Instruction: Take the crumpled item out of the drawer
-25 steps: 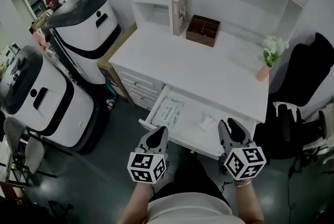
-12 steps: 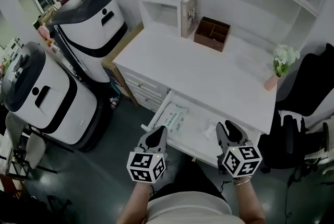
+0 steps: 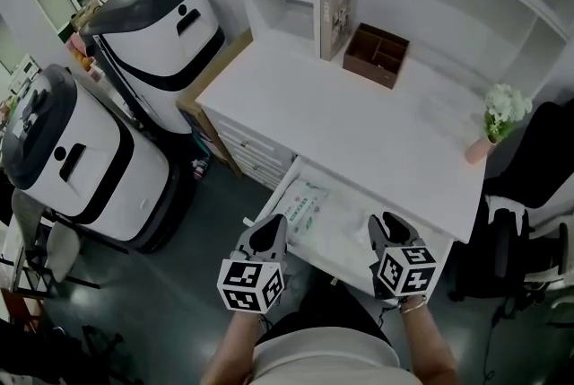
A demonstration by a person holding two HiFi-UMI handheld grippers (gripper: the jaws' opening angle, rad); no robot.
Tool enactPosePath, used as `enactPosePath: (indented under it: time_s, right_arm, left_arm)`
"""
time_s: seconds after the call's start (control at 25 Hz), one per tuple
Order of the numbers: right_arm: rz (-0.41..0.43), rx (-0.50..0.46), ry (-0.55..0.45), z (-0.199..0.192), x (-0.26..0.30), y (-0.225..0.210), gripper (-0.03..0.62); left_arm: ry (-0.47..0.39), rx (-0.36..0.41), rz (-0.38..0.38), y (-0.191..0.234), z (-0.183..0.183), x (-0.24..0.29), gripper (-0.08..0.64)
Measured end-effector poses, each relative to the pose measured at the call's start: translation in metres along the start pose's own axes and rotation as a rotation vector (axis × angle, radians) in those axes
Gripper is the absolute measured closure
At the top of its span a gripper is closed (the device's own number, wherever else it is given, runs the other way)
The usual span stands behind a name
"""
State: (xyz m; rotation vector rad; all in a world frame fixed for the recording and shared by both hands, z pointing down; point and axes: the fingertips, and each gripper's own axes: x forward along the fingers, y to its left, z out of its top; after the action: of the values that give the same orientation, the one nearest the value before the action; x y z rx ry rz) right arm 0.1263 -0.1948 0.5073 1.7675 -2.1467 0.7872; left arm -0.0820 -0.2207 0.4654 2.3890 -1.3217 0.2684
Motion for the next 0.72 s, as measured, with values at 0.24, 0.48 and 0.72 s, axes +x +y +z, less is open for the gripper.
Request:
enactPosePath:
  time_s: [0.24, 0.48, 0.72]
  right_arm:
    - [-0.003, 0.003, 0.118, -0.03, 0.026, -0.014, 0.48]
    - [-0.023, -0.007, 0.214, -0.057, 0.047, -0.028, 0.48]
    - [-0.049, -0.012, 0.328, -0.087, 0.07, -0.041, 0.48]
  left_arm:
    - [0.018, -0.008, 0.021, 0.006, -0.001, 0.01, 0.566]
    - [0.04, -0.019, 0.05, 0.014, -0.005, 0.013, 0.566]
    - [0.055, -0.032, 0.079, 0.022, -0.01, 0.014, 0.566]
